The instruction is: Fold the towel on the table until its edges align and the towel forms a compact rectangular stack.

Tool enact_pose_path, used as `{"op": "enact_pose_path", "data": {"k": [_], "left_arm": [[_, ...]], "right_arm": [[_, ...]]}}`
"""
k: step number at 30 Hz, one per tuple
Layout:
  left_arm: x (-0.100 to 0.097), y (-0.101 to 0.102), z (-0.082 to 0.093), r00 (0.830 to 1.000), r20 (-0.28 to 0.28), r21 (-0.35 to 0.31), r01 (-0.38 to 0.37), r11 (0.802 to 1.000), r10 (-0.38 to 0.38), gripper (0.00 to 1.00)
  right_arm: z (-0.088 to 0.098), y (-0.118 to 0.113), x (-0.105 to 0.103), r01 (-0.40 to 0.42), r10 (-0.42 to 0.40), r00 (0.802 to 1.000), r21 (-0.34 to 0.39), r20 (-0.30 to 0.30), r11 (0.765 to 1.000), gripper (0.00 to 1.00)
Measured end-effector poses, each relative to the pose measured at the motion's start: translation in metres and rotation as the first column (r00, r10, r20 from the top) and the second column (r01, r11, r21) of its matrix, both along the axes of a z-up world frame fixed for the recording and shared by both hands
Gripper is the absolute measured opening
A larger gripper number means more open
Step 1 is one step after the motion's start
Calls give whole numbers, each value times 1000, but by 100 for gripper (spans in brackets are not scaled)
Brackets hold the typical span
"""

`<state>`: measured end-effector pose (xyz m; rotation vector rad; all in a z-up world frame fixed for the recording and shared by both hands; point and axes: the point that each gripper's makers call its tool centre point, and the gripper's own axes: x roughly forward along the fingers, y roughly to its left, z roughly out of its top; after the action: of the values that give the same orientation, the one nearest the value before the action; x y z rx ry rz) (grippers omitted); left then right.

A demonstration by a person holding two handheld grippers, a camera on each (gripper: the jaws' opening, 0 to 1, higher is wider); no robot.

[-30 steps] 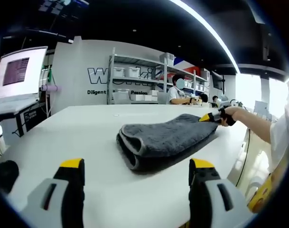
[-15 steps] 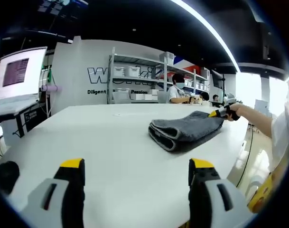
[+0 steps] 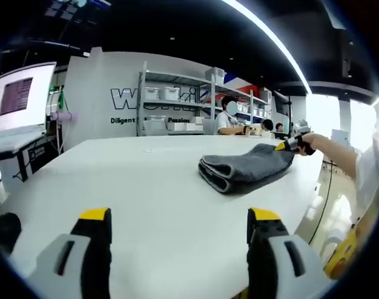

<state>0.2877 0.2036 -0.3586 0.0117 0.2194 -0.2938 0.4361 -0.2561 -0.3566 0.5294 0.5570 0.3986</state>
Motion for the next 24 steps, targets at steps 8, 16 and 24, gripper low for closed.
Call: {"op": "enact_pose_path", "data": {"k": [8,16,24], "left_arm": [[-1,-1,0,1000,4,-2,6,1000,-6,94],[-1,-4,-1,1000,6,-8,17,1000,-17,94],[-3,-4,-2,1000,8,-12,25,1000,-25,93]], "right_arm": [[31,23,3,-91,93,994,-27,62,995,9],[58,75,-4,-215,221,968,-57,117,975,9],[71,123,-1,-328,336,933,-86,125,941,9]]}}
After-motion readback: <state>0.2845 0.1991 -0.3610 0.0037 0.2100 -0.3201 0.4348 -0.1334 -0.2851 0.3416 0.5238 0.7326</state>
